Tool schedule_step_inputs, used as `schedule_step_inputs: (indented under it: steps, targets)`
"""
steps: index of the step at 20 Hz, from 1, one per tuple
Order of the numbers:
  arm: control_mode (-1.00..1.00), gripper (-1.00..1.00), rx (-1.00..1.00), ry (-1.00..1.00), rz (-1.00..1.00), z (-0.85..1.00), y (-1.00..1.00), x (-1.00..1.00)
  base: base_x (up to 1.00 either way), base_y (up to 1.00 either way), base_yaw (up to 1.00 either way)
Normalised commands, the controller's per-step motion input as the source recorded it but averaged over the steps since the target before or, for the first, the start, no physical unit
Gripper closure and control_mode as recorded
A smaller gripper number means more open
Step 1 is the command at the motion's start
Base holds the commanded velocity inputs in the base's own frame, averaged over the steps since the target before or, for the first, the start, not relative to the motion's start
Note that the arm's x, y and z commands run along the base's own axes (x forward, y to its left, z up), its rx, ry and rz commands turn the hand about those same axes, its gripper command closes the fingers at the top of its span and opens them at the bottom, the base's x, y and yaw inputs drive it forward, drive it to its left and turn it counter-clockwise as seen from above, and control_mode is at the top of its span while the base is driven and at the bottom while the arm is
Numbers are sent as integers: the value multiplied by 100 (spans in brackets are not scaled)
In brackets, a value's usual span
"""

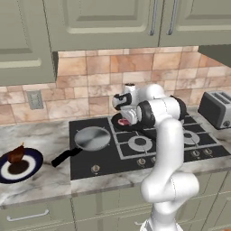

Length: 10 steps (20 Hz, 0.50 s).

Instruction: Place one of the steaks on the plate and the other in the bowl. Then place the bowl in the fridge.

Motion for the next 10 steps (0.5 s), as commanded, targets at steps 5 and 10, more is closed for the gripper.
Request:
schedule_step_inputs:
  steps: [5, 10]
  targets:
    - [-100, 100, -5, 0, -1, -100, 0, -82, 0, 0, 0]
    - [-100, 100, 0, 0, -2, -100, 0, -76, 0, 0, 0]
